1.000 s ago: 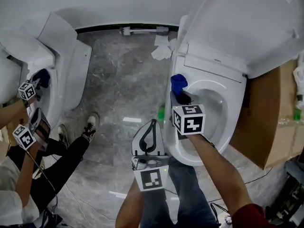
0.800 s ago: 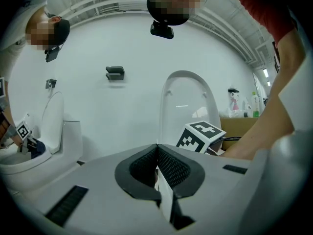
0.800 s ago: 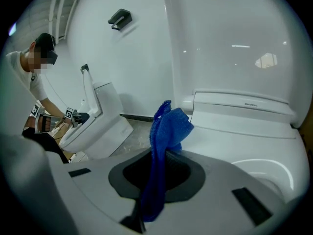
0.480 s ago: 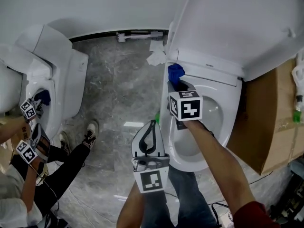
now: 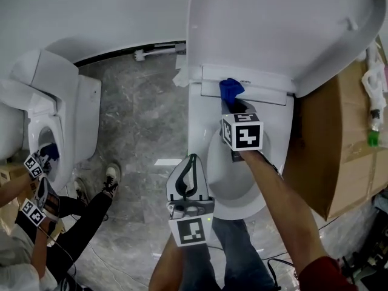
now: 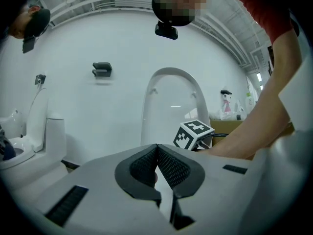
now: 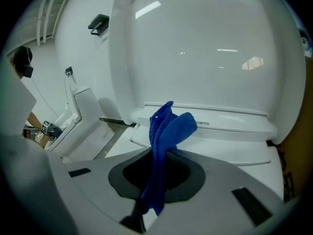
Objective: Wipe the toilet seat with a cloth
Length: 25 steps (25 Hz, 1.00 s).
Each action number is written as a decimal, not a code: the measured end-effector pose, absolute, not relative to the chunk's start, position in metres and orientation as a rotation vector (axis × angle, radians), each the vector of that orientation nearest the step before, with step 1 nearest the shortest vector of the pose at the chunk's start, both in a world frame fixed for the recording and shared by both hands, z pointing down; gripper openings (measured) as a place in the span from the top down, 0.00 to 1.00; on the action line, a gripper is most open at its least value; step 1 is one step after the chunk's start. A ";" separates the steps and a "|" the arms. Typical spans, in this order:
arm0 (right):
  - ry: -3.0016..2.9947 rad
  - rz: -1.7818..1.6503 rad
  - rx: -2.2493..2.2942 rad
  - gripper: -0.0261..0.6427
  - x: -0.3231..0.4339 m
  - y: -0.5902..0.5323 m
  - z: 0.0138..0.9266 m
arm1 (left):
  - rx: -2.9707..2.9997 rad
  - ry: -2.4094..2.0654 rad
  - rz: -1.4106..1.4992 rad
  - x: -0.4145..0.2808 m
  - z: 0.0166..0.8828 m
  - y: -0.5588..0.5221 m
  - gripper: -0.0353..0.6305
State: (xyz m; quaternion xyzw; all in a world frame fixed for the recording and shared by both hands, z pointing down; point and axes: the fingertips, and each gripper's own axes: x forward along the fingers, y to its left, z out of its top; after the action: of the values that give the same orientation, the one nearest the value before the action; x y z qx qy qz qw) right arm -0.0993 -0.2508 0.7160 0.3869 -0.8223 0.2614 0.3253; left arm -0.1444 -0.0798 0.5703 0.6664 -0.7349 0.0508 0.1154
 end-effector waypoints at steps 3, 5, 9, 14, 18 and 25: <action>-2.132 0.686 1.052 0.88 -0.074 -0.257 0.716 | 1.981 -2.123 0.155 -0.130 0.571 -0.086 0.92; -2.117 0.681 1.077 0.88 -0.056 -0.261 0.717 | 1.996 -2.106 0.156 -0.121 0.571 -0.089 0.92; -2.089 0.635 1.102 0.88 -0.018 -0.265 0.719 | 2.016 -2.076 0.151 -0.105 0.574 -0.095 0.92; -2.044 0.663 1.192 0.88 0.032 -0.272 0.719 | 2.065 -2.040 0.138 -0.080 0.571 -0.103 0.92; -2.013 0.681 1.253 0.88 0.065 -0.272 0.718 | 2.102 -2.006 0.134 -0.062 0.569 -0.107 0.92; -1.965 0.677 1.297 0.88 0.108 -0.267 0.718 | 2.151 -1.952 0.142 -0.035 0.565 -0.110 0.92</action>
State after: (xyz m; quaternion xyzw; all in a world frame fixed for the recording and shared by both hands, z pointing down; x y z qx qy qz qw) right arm 0.1082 -0.2669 0.7176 0.4980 -0.7545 0.2600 0.3393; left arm -0.0349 -0.1102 0.5649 0.7345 -0.6668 0.0485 0.1165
